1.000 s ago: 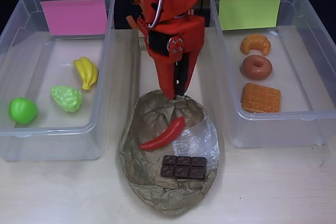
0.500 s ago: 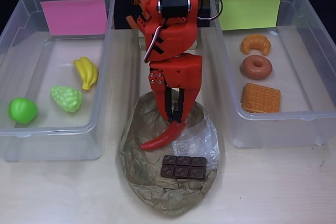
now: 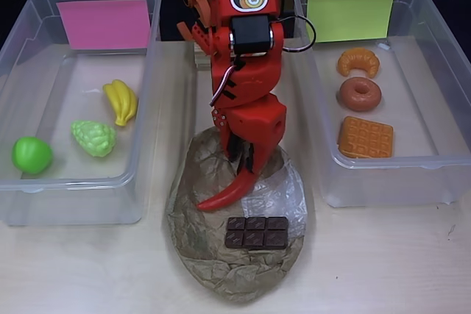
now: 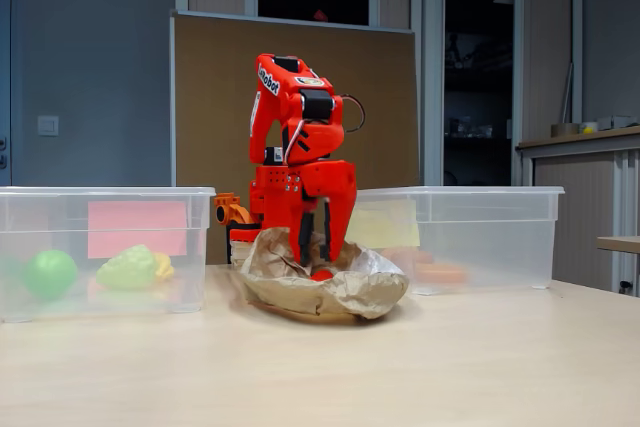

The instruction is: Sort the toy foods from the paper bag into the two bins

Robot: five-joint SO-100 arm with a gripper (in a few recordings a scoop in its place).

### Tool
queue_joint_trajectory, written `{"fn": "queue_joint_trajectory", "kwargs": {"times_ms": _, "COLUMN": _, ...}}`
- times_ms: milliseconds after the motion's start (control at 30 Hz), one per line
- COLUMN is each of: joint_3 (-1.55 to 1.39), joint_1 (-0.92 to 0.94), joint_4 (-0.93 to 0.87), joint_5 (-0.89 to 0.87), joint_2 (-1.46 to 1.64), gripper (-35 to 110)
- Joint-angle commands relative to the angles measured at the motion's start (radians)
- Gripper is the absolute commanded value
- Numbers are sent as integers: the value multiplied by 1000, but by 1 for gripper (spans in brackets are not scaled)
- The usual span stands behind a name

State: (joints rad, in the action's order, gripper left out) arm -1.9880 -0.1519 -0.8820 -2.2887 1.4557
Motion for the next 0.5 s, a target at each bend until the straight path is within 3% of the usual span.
{"fn": "queue_joint_trajectory", "kwargs": {"times_ms": 0, "joint_3": 38, "joint_1": 11, "joint_4": 15, "joint_5": 23, "joint_2": -2, "gripper": 17}}
{"fn": "queue_joint_trajectory", "kwargs": {"times_ms": 467, "joint_3": 222, "joint_1": 34, "joint_4": 44, "joint_5": 130, "joint_2": -198, "gripper": 18}}
